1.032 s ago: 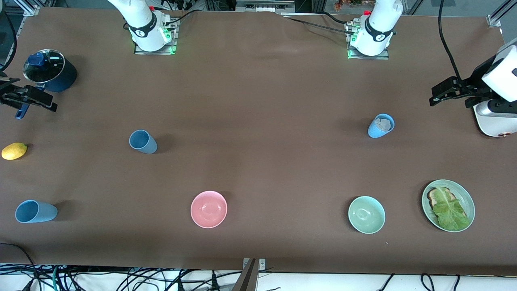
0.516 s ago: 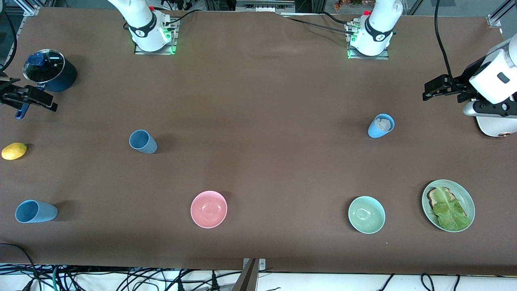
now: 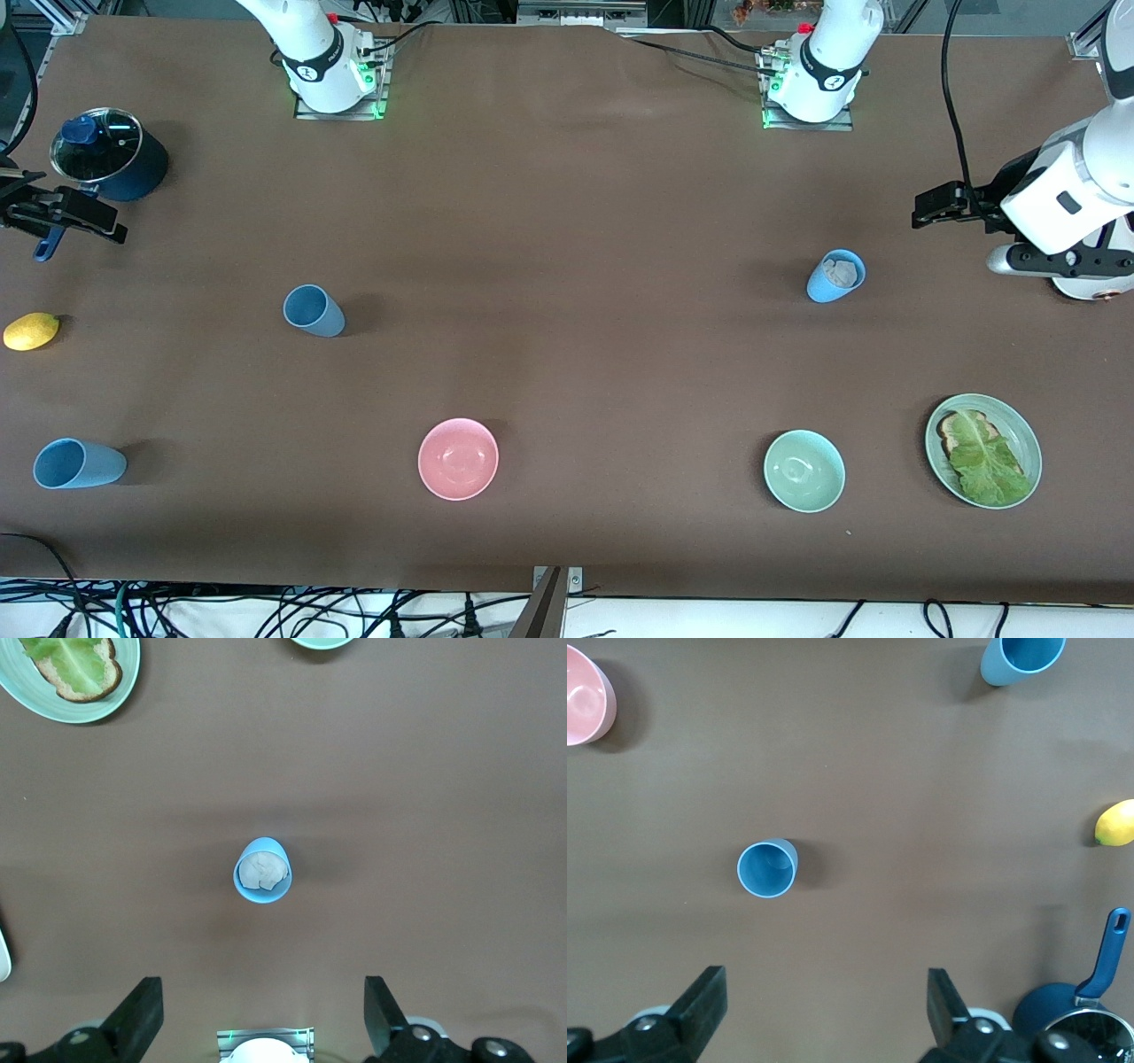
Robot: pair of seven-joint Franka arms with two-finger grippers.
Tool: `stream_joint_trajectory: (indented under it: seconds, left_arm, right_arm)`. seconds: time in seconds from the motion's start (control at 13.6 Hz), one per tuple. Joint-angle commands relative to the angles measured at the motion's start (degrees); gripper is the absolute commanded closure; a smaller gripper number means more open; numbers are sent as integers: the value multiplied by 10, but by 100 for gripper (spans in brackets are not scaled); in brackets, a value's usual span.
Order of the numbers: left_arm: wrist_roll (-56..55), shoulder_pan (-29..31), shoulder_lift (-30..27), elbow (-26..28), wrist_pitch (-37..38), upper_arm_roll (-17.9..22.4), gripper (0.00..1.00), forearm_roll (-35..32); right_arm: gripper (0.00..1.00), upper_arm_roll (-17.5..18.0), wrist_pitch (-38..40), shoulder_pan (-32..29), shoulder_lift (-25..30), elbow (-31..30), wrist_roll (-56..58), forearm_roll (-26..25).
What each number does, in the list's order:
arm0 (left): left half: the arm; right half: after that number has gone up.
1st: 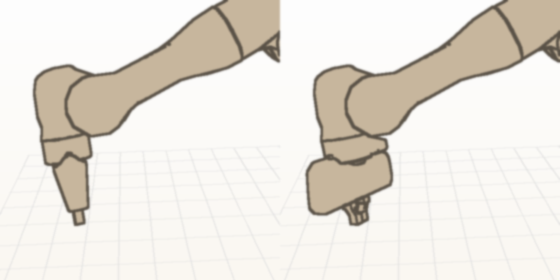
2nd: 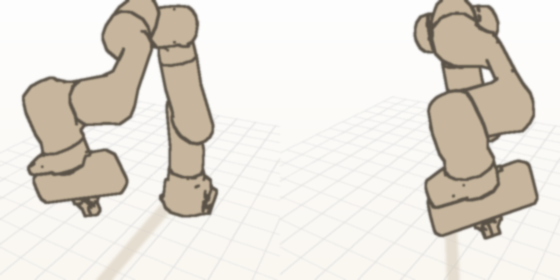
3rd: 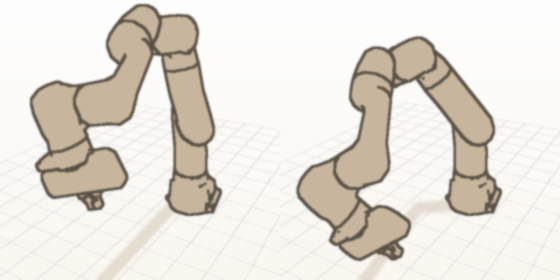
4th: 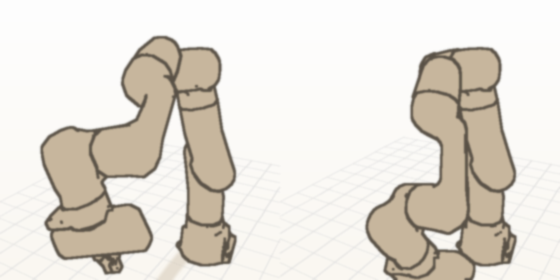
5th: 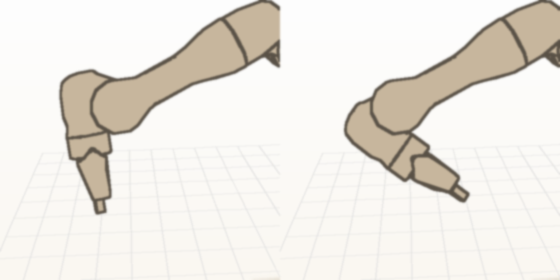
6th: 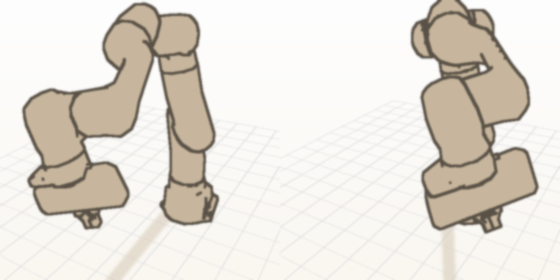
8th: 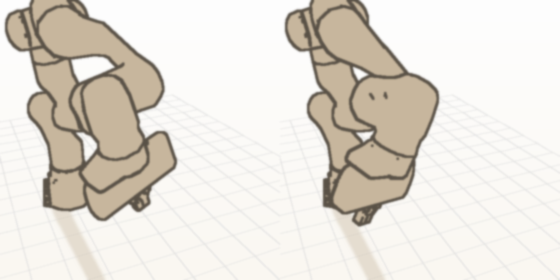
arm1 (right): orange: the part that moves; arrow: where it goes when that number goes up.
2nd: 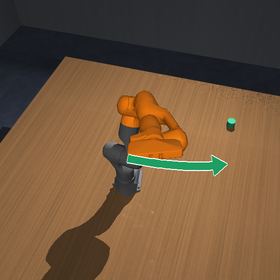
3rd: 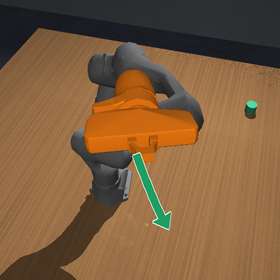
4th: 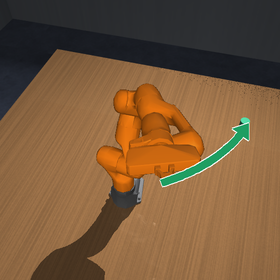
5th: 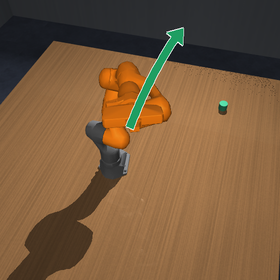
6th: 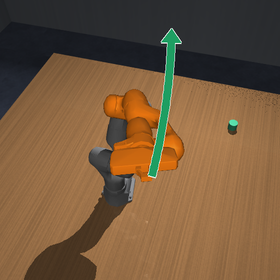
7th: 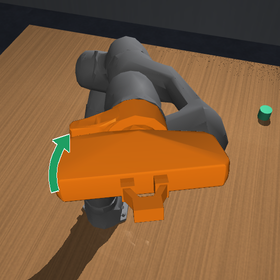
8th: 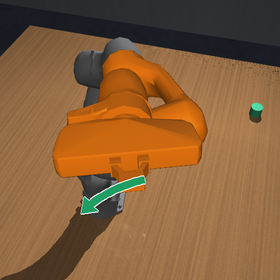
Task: Stack blue cups with both arms
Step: 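Move the left gripper over the blue cup holding white tissue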
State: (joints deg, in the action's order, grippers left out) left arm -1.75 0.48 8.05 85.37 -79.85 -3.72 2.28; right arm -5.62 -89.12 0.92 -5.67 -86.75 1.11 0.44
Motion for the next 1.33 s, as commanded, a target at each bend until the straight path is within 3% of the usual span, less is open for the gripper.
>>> stream_joint_trajectory:
  seconds: [0.0,0.15,0.29,0.52,0.59,0.74,0.88,1.03,1.25]
  left_arm:
    - [8,13,12,2,-22,2,0,-7]
    - [8,13,15,22,-54,1,0,-8]
    - [8,15,-2,78,-110,2,0,-15]
    - [10,13,-97,250,-245,2,0,-19]
    - [14,13,-112,284,-273,2,0,-26]
    - [78,2,-118,315,-269,3,14,-68]
    - [85,10,-146,367,-313,13,0,-59]
    - [66,13,-174,426,-358,20,0,-35]
    - [17,16,-175,456,-368,23,0,-22]
  right_arm:
    - [0,2,11,-5,-7,15,11,10]
    - [0,2,11,-5,-7,15,11,10]
    - [0,1,11,-5,-7,14,10,10]
    - [0,0,11,-7,-7,14,12,10]
    - [0,0,11,-7,-7,14,12,10]
    - [0,0,11,-7,-7,14,12,10]
    - [0,-1,11,-7,-7,14,13,10]
    - [0,-1,11,-7,-7,14,13,10]
    - [0,-1,11,-7,-7,14,13,10]
